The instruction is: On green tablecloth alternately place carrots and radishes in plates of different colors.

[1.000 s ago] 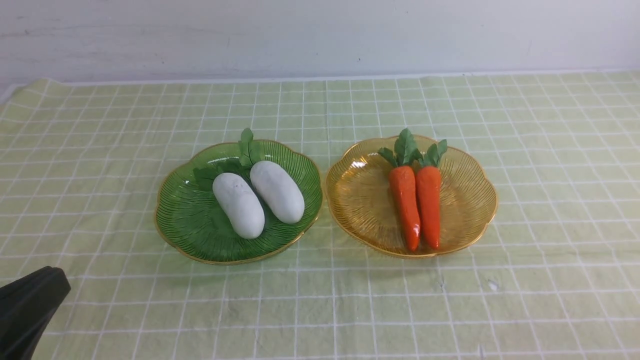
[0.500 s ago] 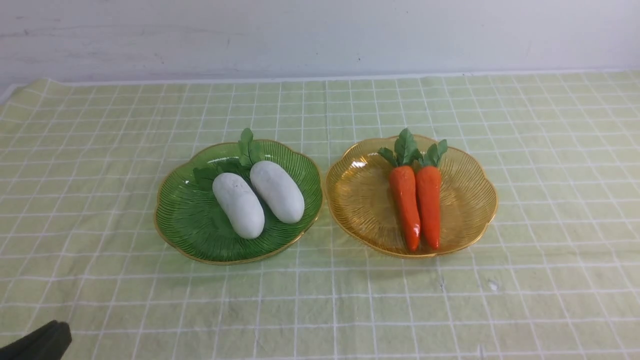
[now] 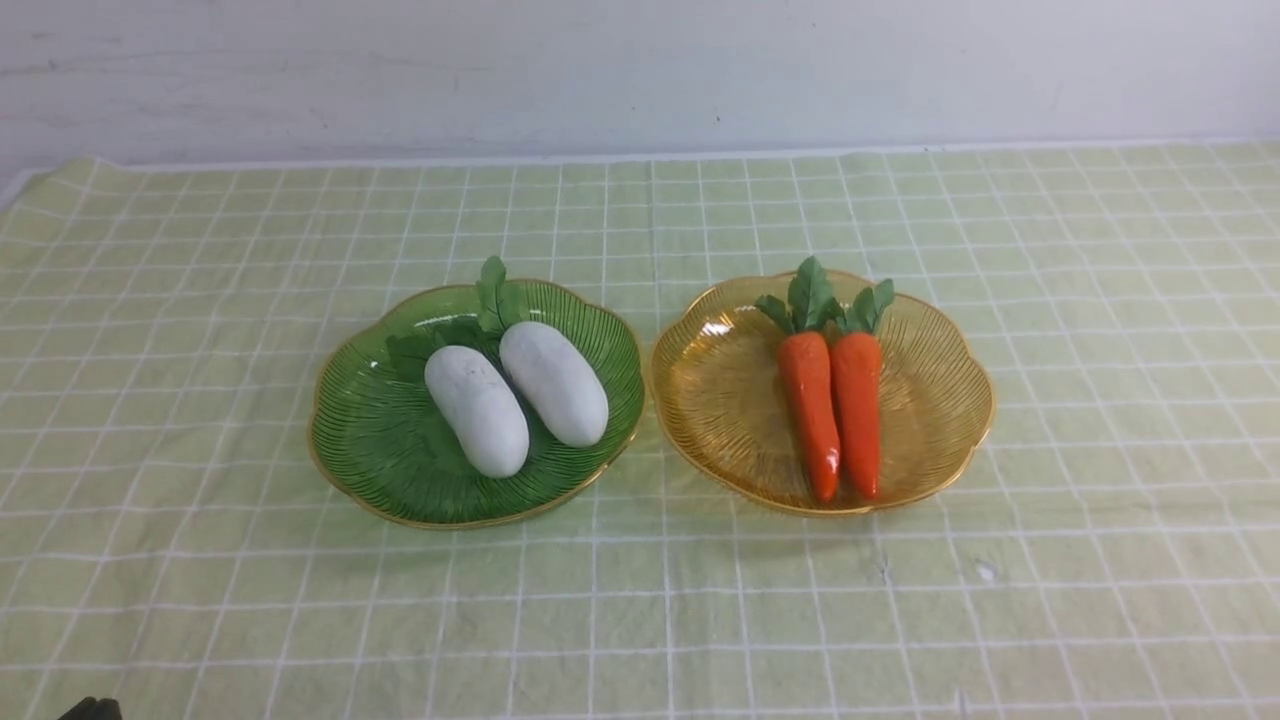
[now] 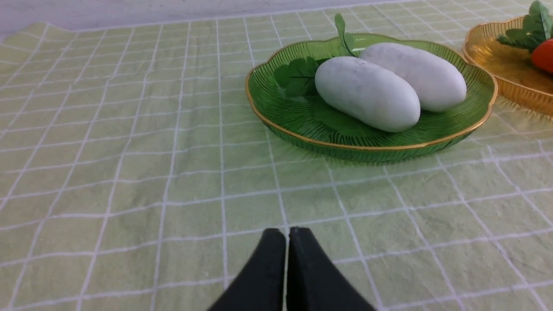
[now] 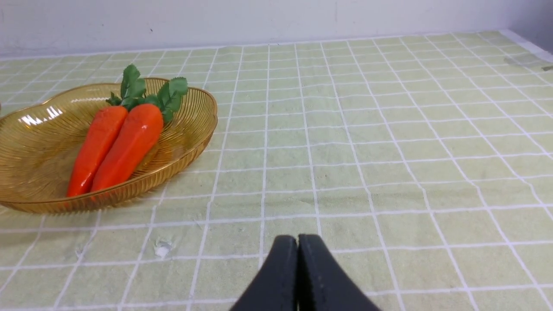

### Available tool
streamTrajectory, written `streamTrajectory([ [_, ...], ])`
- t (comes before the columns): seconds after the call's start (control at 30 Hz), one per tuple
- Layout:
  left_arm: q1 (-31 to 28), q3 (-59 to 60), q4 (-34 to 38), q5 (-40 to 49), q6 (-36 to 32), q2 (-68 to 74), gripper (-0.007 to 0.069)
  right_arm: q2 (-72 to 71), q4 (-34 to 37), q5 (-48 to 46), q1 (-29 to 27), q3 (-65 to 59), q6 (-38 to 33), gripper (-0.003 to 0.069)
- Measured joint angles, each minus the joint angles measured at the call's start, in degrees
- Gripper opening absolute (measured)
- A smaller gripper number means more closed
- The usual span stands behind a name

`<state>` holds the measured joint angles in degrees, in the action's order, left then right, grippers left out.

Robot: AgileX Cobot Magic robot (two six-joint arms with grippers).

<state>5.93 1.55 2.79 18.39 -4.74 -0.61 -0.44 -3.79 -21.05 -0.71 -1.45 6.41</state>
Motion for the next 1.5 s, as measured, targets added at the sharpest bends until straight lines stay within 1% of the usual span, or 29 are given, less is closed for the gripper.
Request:
streamTrajectory([
  [0.2, 0.0, 0.0, -0.6, 3.2, 0.0, 0.0, -0.0008, 0.0, 0.0, 0.0, 0.0, 0.0, 0.0, -0.0015],
  [1.5, 0.0, 0.0, -0.7, 3.3, 0.6, 0.0, -0.0008, 0.0, 0.0, 0.0, 0.0, 0.0, 0.0, -0.0015],
])
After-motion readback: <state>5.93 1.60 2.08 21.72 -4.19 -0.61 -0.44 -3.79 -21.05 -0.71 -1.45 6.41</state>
